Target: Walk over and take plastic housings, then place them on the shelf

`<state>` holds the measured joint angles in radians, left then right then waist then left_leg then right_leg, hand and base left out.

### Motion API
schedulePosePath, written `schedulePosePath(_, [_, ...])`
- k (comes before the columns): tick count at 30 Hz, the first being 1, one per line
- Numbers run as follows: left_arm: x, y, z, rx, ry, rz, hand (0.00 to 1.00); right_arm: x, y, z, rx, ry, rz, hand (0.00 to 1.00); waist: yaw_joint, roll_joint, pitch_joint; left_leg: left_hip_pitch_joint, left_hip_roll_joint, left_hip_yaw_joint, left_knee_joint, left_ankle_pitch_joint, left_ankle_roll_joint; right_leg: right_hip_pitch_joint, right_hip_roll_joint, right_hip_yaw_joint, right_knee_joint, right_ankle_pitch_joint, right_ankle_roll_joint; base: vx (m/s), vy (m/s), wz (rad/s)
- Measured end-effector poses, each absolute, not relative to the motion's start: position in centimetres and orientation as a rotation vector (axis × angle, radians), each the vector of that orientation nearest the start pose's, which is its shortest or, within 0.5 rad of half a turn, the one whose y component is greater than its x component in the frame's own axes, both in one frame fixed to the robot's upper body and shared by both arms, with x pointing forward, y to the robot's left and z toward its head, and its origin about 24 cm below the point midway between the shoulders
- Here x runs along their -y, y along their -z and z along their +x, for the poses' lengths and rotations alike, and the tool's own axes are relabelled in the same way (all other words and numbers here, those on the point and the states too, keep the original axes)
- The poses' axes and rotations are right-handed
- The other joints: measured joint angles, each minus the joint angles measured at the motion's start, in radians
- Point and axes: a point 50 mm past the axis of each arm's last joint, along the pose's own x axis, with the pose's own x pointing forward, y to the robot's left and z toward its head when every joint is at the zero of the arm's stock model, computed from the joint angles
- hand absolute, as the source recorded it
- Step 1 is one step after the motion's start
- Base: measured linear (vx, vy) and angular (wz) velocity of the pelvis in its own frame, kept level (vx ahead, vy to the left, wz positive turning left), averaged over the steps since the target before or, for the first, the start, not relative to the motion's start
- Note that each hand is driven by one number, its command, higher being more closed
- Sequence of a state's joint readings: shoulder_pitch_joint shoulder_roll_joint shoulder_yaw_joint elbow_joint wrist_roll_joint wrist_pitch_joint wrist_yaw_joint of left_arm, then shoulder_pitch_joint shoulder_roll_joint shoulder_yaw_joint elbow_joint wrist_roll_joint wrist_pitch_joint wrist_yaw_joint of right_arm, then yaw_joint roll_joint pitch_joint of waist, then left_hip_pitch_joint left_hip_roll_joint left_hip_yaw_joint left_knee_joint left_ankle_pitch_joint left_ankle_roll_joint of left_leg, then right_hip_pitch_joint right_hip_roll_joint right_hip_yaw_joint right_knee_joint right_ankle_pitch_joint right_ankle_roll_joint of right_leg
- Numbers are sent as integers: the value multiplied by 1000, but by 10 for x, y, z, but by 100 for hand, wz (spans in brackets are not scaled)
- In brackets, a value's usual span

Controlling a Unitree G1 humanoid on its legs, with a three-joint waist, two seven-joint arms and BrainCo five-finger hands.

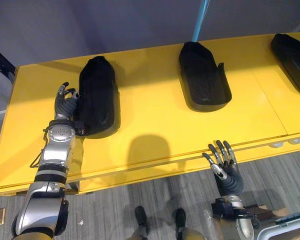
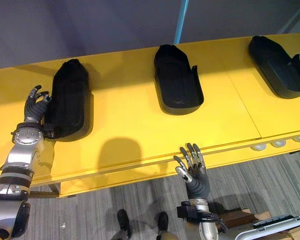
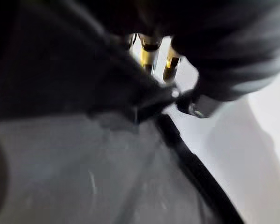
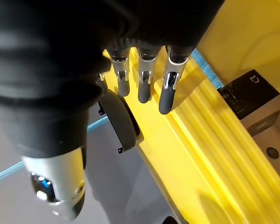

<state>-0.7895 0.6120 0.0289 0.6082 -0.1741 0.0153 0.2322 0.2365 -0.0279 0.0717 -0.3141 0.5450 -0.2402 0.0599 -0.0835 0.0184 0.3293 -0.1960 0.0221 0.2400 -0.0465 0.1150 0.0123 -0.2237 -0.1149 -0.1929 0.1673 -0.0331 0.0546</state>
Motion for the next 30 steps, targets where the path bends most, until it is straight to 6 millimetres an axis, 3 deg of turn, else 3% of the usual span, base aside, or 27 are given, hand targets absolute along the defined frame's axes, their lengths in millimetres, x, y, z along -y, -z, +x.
schedulePosePath(8, [-266, -190, 360, 264, -367, 246, 0, 156, -77, 201, 290, -27, 528, 0, -3, 1, 0, 54, -9, -19, -32, 10, 5, 53, -2, -20, -8, -8, 4, 4, 5, 6])
schedulePosePath(11, [-249, -193, 356, 306, -316, 188, 0, 156, -74, 199, 269, -24, 528, 0, -3, 1, -1, 71, -13, -34, -39, 15, 7, 79, -3, -37, -19, -8, 4, 10, 1, 15])
schedulePosePath(13, [-241, -201, 350, 365, -300, 139, 0, 155, -72, 199, 257, -25, 528, 0, -3, 1, -2, 86, -14, -39, -39, 15, 7, 98, -5, -42, -24, -8, 4, 2, -4, 10])
schedulePosePath(15, [-233, -225, 336, 500, -314, 91, 0, 155, -70, 199, 247, -29, 526, 0, -5, 2, -10, 88, -15, -50, -39, 15, 7, 112, -4, -55, -34, -8, 4, -8, -8, 15])
schedulePosePath(18, [-233, -242, 308, 668, -422, 78, 0, 154, -63, 197, 208, -42, 512, 0, -8, 9, -52, 95, -16, -61, -40, 15, 7, 130, -3, -66, -47, -8, 4, 12, -18, 11])
schedulePosePath(19, [-234, -241, 296, 712, -489, 103, 100, 154, -61, 196, 200, -50, 502, 0, -8, 17, -65, 102, -18, -74, -40, 15, 7, 144, -3, -72, -55, -8, 4, 26, -25, 11])
schedulePosePath(22, [-232, -229, 270, 752, -592, 156, 100, 154, -56, 194, 178, -52, 501, 0, 2, 34, -94, 112, -18, -81, -40, 14, 6, 160, -3, -76, -65, -8, 4, -3, -18, 8])
schedulePosePath(25, [-225, -203, 240, 734, -642, 212, 100, 153, -52, 190, 162, -52, 507, 0, 6, 49, -117, 112, -17, -104, -41, 14, 6, 174, -3, -98, -73, -8, 4, -29, -17, 20])
schedulePosePath(30, [-198, -151, 194, 578, -487, 136, 100, 150, -49, 187, 158, -44, 535, 0, 30, 51, -138, 86, -12, -107, -45, 11, -1, 154, 1, -103, -83, -5, -1, -52, -13, 3])
